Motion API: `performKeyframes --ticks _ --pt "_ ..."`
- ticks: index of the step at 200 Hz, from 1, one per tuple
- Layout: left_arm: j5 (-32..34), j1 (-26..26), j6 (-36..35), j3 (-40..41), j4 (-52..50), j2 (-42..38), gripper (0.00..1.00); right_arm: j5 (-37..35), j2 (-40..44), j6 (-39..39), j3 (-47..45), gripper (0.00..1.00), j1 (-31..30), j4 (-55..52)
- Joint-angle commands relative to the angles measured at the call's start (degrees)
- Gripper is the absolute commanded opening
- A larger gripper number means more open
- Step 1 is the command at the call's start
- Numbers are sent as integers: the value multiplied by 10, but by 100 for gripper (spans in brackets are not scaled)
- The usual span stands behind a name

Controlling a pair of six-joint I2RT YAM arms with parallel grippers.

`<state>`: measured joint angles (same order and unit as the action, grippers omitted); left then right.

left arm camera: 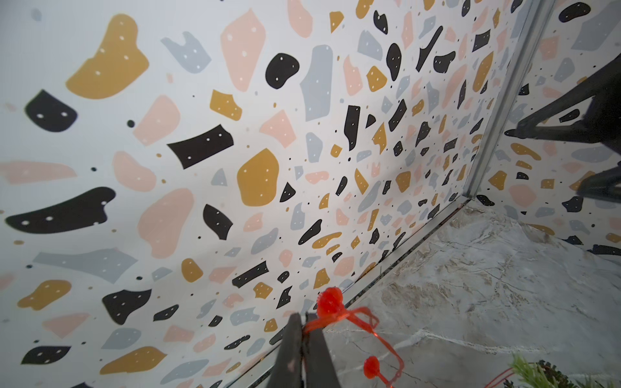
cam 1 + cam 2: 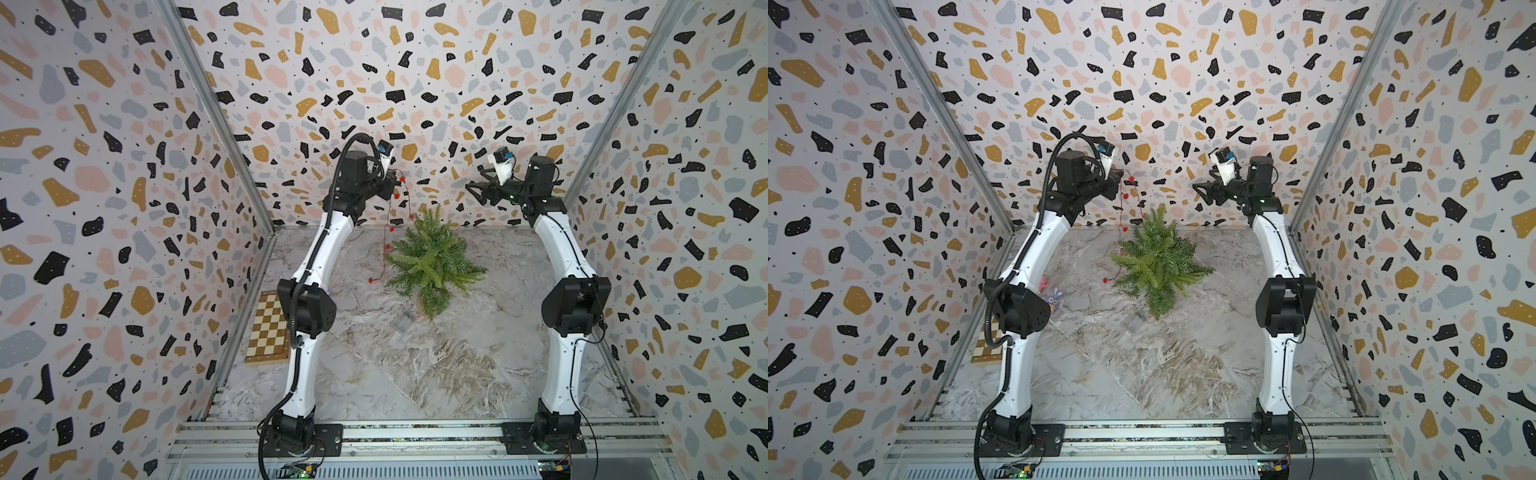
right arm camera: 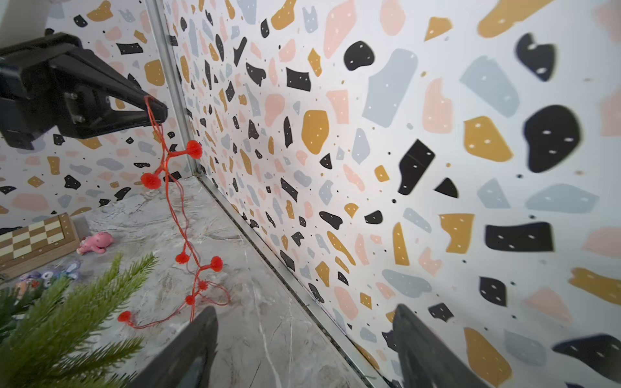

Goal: Remove string lights from the small christmas tree
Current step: Remove the light string from the Christmas tree.

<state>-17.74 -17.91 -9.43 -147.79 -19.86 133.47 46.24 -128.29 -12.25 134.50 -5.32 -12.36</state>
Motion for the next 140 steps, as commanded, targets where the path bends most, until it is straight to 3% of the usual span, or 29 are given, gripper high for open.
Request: performKeyframes --ticks 1,43,140 --pt "3 -8 -5 -30 51 20 0 35 -9 -34 37 83 -31 -16" --pt "4 -17 7 -20 90 26 0 92 -46 -61 52 84 -55 20" --pt "9 -52 -6 -10 90 23 0 102 -94 -16 66 86 -76 83"
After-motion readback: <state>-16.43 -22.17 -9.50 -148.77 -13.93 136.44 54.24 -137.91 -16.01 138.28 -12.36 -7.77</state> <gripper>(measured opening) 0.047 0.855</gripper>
